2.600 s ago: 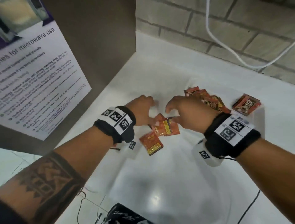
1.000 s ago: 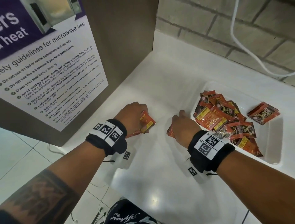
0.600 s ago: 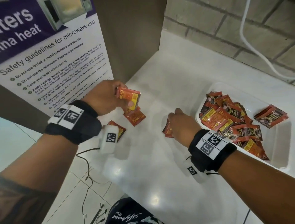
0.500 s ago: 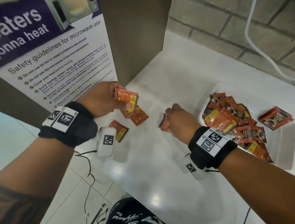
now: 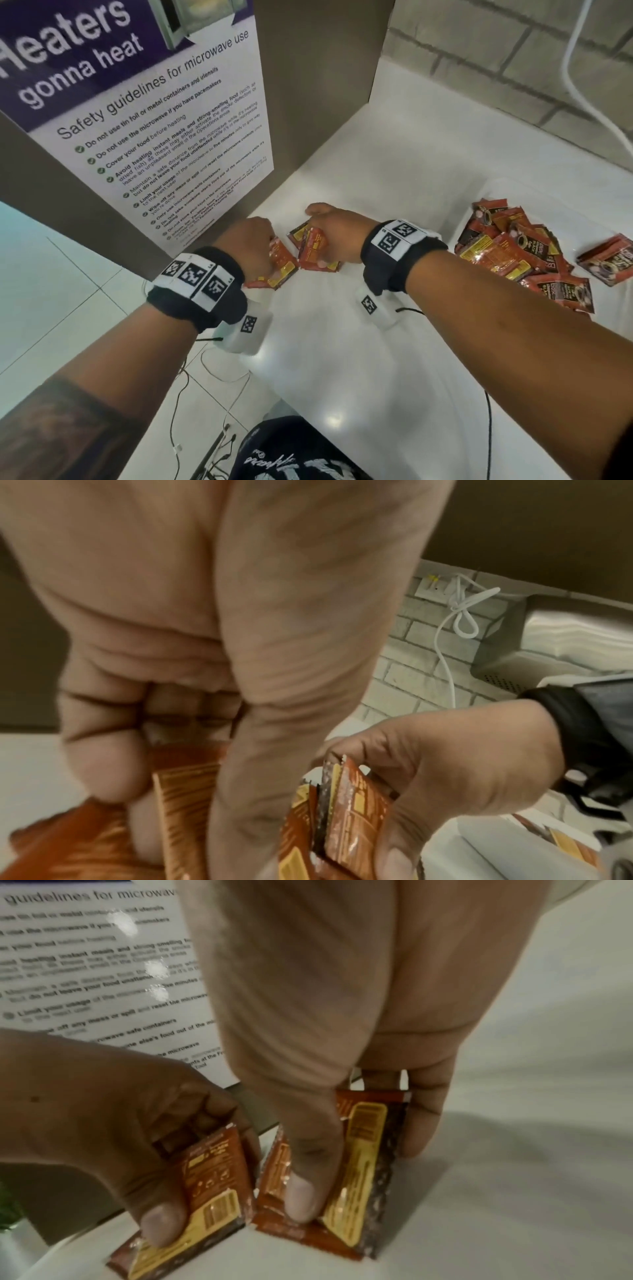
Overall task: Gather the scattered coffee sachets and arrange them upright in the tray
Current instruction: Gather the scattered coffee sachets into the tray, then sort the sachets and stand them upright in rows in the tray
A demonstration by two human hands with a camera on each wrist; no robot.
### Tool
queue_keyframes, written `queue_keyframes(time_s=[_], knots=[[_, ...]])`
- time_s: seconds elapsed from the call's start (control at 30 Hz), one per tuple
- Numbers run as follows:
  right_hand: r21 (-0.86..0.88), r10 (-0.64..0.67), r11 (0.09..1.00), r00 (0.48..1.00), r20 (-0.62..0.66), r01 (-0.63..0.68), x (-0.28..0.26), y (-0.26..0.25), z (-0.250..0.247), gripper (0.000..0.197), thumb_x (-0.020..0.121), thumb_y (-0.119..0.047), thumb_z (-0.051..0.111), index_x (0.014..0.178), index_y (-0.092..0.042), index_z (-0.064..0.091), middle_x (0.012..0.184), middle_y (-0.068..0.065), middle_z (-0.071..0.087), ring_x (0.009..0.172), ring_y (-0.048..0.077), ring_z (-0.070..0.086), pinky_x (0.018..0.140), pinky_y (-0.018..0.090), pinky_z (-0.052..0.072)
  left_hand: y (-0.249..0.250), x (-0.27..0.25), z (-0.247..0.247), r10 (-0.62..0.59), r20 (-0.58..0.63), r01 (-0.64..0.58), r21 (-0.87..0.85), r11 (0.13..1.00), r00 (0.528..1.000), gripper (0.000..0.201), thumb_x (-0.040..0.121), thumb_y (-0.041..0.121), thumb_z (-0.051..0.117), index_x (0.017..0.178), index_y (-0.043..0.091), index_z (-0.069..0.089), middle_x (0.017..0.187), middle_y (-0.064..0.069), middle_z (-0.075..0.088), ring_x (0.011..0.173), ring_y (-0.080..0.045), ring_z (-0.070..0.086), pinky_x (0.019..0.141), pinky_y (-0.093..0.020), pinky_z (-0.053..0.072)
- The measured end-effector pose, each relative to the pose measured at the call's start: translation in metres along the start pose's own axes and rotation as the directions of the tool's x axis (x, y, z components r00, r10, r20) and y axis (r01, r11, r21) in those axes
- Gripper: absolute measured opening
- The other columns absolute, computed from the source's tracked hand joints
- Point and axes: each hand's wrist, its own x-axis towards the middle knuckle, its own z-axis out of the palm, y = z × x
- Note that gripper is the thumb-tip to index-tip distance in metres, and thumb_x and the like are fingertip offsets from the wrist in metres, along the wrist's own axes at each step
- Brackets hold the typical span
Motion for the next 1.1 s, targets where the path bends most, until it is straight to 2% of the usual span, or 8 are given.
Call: queue_keyframes(time_s=[0.2,0.43,0.63,0.7,0.8,0.9,1.0,1.1], knots=[[-0.092,0.063,0.994,0.997,-0.035,-0.066,0.002,0.001,0.001,0.053,0.079,-0.022,0.081,0.124,-0.01,0.055,0.133,0.008,0.04,0.091,0.023,0.058,0.086,0.035,0.053,0.006,0.006,-0.001,0.037,0.024,-0.04,0.126,0.991,0.999,0.061,0.072,0.022,0.088,0.122,0.013,0.055,0.122,-0.014,0.052,0.102,-0.026,0.059,0.091,-0.036,0.052],[0.02,0.13,0.992,0.985,-0.118,-0.128,-0.025,0.019,0.01,0.056,0.084,-0.034,0.076,0.128,-0.012,0.051,0.12,0.008,0.047,0.089,0.021,0.05,0.075,0.03,0.04,0.002,0.012,-0.002,0.003,0.05,-0.012,0.165,0.986,0.999,0.052,0.068,0.029,0.089,0.104,0.015,0.054,0.098,-0.001,0.063,0.092,-0.022,0.061,0.081,-0.035,0.054],[0.354,0.22,0.93,0.915,-0.337,-0.093,-0.069,0.029,0.009,0.036,0.081,-0.017,0.077,0.113,-0.011,0.062,0.102,0.001,0.05,0.09,0.021,0.052,0.064,0.019,0.032,0.019,0.024,-0.013,0.101,0.101,-0.116,0.155,0.981,0.99,0.04,0.071,0.028,0.084,0.103,0.016,0.065,0.092,0.002,0.064,0.084,-0.017,0.062,0.071,-0.027,0.048],[0.475,0.326,0.875,0.843,-0.427,-0.098,-0.092,0.046,0.001,0.033,0.08,-0.017,0.078,0.109,-0.012,0.062,0.103,0.002,0.057,0.091,0.022,0.056,0.07,0.022,0.041,0.039,0.029,-0.02,0.166,0.073,-0.17,0.053,0.984,0.983,0.038,0.069,0.028,0.087,0.098,0.017,0.066,0.093,0.001,0.064,0.083,-0.018,0.061,0.071,-0.028,0.048],[0.636,0.518,0.767,0.663,-0.54,-0.081,-0.136,0.082,-0.011,0.035,0.079,-0.017,0.078,0.109,-0.014,0.061,0.105,0.002,0.067,0.093,0.021,0.064,0.08,0.032,0.052,0.085,0.036,-0.028,0.319,-0.042,-0.319,-0.229,0.92,0.947,0.038,0.067,0.028,0.092,0.092,0.015,0.067,0.089,0.001,0.066,0.078,-0.015,0.06,0.066,-0.022,0.046],[0.809,0.722,0.587,0.472,-0.506,-0.032,-0.178,0.119,-0.005,0.047,0.077,-0.019,0.079,0.118,-0.021,0.057,0.109,-0.007,0.071,0.1,0.013,0.068,0.09,0.04,0.056,0.147,0.04,-0.02,0.424,-0.156,-0.442,-0.487,0.753,0.892,0.035,0.069,0.026,0.091,0.091,0.014,0.067,0.08,0.005,0.067,0.071,-0.009,0.061,0.064,-0.02,0.048],[0.89,0.867,0.447,0.29,-0.406,-0.089,-0.199,0.148,0.01,0.051,0.078,-0.029,0.076,0.121,-0.026,0.05,0.104,-0.007,0.069,0.096,0.02,0.07,0.083,0.047,0.059,0.208,0.048,0.002,0.436,-0.214,-0.463,-0.638,0.615,0.874,0.036,0.071,0.027,0.09,0.095,0.017,0.065,0.087,0.005,0.071,0.079,-0.012,0.069,0.077,-0.033,0.059],[0.919,0.904,0.377,0.262,-0.338,-0.113,-0.204,0.16,0.022,0.047,0.085,-0.02,0.068,0.126,-0.019,0.046,0.094,-0.005,0.066,0.089,0.023,0.069,0.073,0.041,0.06,0.252,0.06,0.024,0.42,-0.252,-0.478,-0.625,0.617,0.872,0.042,0.075,0.029,0.088,0.106,0.018,0.062,0.1,0.005,0.07,0.092,-0.016,0.069,0.086,-0.033,0.056]])
